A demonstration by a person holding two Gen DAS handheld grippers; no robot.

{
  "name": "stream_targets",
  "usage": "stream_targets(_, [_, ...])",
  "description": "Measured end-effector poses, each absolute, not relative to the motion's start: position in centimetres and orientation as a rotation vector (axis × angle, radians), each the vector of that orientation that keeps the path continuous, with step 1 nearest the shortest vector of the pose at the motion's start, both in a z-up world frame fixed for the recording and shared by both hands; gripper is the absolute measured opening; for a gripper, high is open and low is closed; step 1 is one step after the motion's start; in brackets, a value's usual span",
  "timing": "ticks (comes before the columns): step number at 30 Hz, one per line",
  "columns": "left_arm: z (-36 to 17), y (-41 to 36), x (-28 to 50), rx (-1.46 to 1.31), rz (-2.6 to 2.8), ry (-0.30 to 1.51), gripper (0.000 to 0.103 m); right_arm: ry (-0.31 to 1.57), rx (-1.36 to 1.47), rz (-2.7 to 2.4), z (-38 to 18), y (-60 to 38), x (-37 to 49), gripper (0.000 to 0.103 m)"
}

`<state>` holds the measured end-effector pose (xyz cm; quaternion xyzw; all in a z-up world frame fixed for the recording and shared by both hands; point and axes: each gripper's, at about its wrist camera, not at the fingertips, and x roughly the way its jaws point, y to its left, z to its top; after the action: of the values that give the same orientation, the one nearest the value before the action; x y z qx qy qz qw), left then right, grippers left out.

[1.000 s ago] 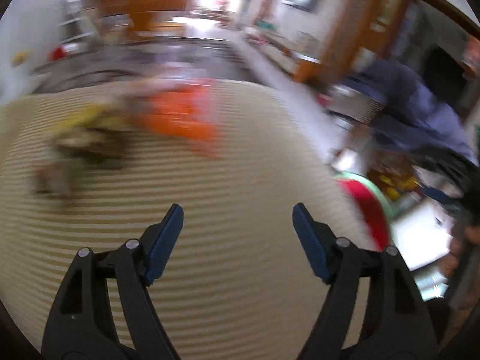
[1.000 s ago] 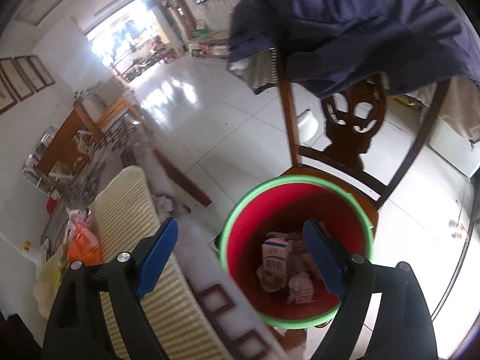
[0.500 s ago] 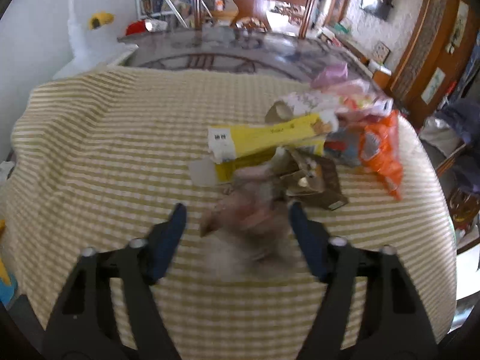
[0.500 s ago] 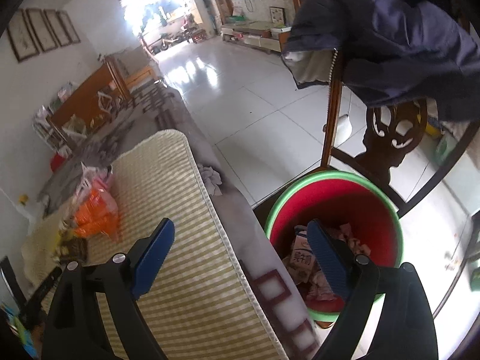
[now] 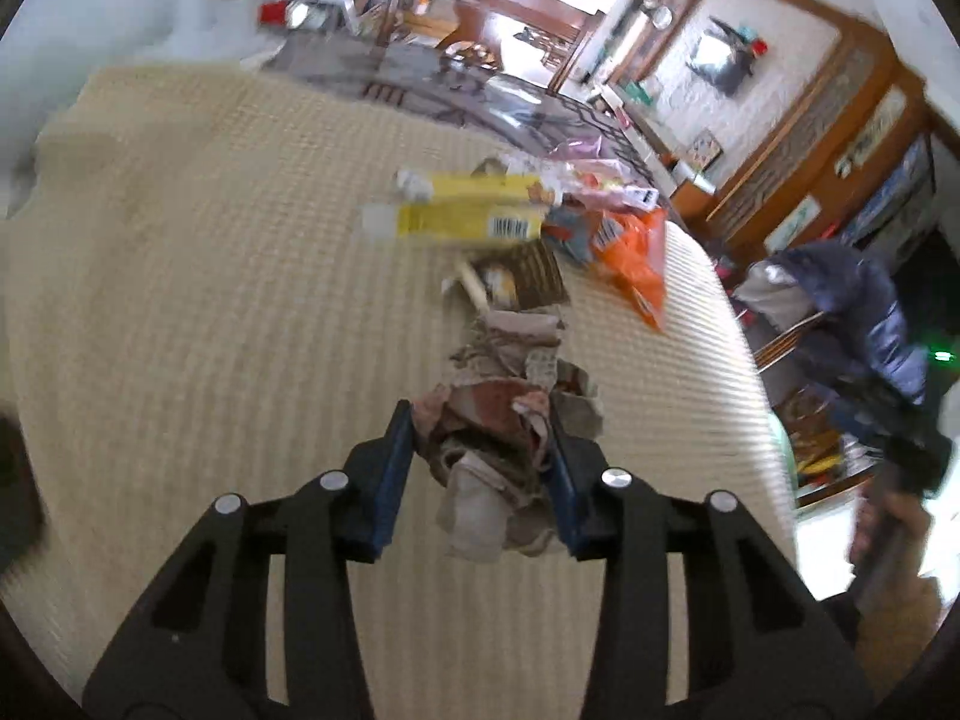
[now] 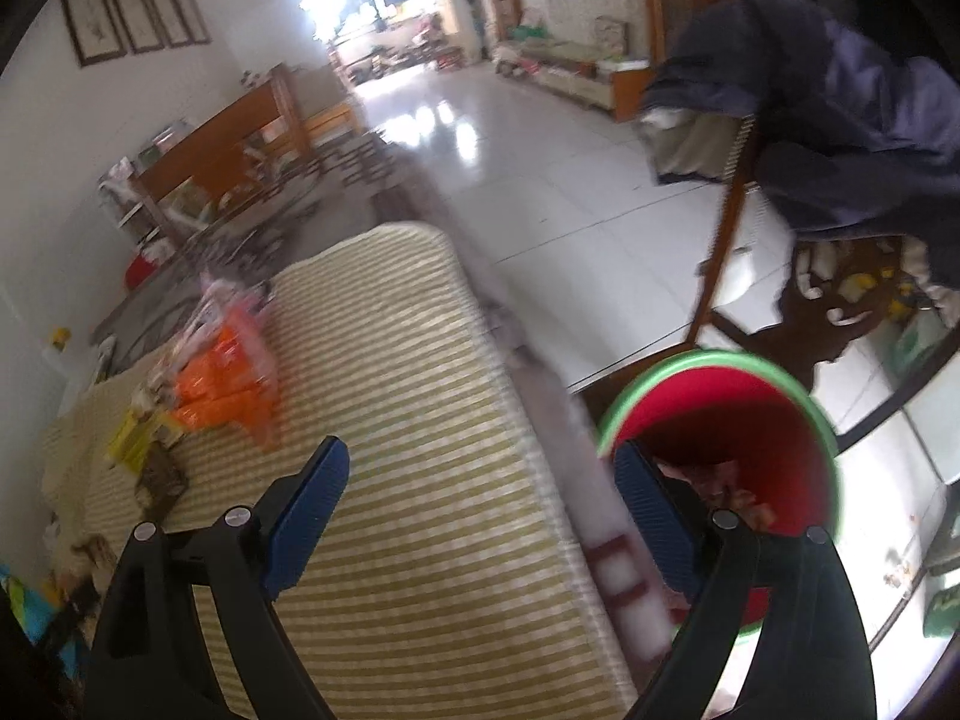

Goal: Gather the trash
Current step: 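Grasp the crumpled brown-white paper with the left tool, then grasp the orange snack bag with the right tool while the left tool holds the paper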

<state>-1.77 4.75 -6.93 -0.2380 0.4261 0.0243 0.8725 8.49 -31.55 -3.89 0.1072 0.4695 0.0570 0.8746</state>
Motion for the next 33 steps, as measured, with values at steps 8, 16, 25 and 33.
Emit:
stream_targets(8, [-9.1,2.9,-1.9,-0.571,-0.047,0.957,0.04,0.989,0.137,0.325,-5.3,-22.7,10.6,0.096])
stream_targets(16, [-9.4,3.1,-1.6,-0.61,-0.063,0.967,0.042,1.057,0.12,0.36,-6.9,-14.9,16.4,0.096])
stream_targets(25, [-10.0,3.9,-1.2,-0.682,-0.065,0.967,0.058,1.17,-0.074,0.342,-10.2,-8.4,19.8,0.096])
stream_targets(33, [-9.8,3.7,-1.1,-0.675,-0.067,0.962,0.062,1.071,-0.068,0.386,-7.7,-9.4,18.4,0.067])
